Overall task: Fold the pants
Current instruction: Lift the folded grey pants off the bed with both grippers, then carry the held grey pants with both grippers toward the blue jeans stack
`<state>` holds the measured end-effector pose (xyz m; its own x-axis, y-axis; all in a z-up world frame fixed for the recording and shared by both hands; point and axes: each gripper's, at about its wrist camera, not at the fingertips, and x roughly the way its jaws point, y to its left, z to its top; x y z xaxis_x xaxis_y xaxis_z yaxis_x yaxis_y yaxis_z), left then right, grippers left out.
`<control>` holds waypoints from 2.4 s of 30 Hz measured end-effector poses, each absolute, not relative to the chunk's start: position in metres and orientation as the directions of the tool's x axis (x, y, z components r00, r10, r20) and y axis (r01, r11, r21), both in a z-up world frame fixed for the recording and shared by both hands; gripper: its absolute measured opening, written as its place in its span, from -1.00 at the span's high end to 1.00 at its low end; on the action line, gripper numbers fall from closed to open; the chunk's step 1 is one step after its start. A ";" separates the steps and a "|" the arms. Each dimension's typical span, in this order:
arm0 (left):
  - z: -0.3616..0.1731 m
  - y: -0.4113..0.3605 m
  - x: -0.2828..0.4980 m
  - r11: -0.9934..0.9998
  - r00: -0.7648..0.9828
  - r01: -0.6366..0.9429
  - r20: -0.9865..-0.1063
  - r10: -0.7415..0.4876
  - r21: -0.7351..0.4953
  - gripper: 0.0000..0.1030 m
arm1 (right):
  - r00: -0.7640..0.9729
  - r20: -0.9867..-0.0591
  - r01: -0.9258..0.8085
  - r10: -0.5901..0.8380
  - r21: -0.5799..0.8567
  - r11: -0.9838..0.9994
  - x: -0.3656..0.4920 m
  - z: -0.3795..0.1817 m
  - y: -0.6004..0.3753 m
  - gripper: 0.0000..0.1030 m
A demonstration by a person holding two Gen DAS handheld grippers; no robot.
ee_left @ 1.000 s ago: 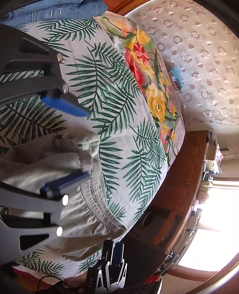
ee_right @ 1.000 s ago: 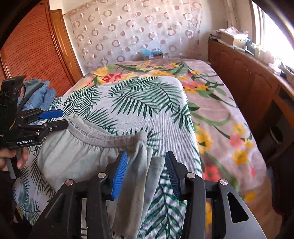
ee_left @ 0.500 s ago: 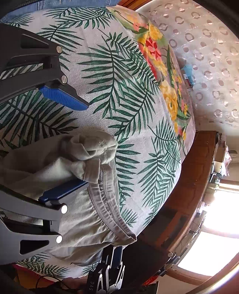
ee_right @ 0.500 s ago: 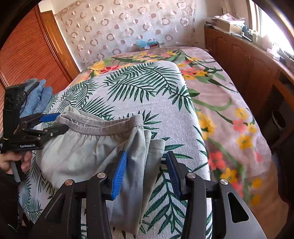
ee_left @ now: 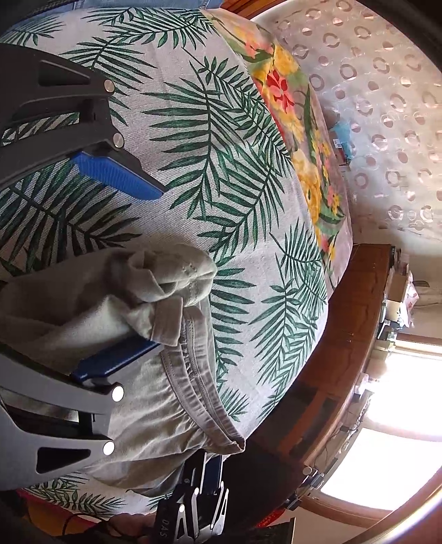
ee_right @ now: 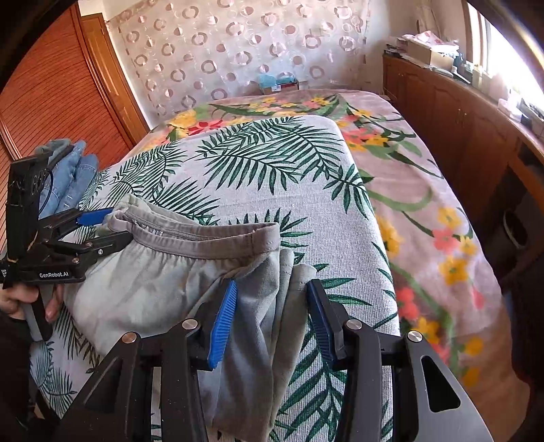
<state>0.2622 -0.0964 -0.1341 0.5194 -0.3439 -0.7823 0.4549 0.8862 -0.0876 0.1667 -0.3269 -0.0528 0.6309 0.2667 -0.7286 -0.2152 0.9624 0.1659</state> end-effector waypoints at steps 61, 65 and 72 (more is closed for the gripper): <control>0.034 0.101 0.194 0.975 0.849 0.223 -0.491 -0.196 -0.004 0.70 | 0.713 -0.427 -0.637 0.556 -0.065 0.768 0.215 0.067 -0.106 0.80; 0.043 0.120 0.197 0.982 0.868 0.190 -0.468 -0.167 0.004 0.70 | 0.719 -0.414 -0.647 0.557 -0.108 0.755 0.233 0.068 -0.089 0.80; 0.042 0.155 0.203 0.992 0.886 0.124 -0.451 -0.108 0.006 0.70 | 0.714 -0.409 -0.668 0.568 -0.157 0.727 0.258 0.067 -0.057 0.80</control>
<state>0.2026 0.1554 0.0417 0.8860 -0.1083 -0.4508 0.1244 0.9922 0.0061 0.2582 -0.0566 0.0672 0.7141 0.5683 -0.4088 -0.6684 0.7271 -0.1568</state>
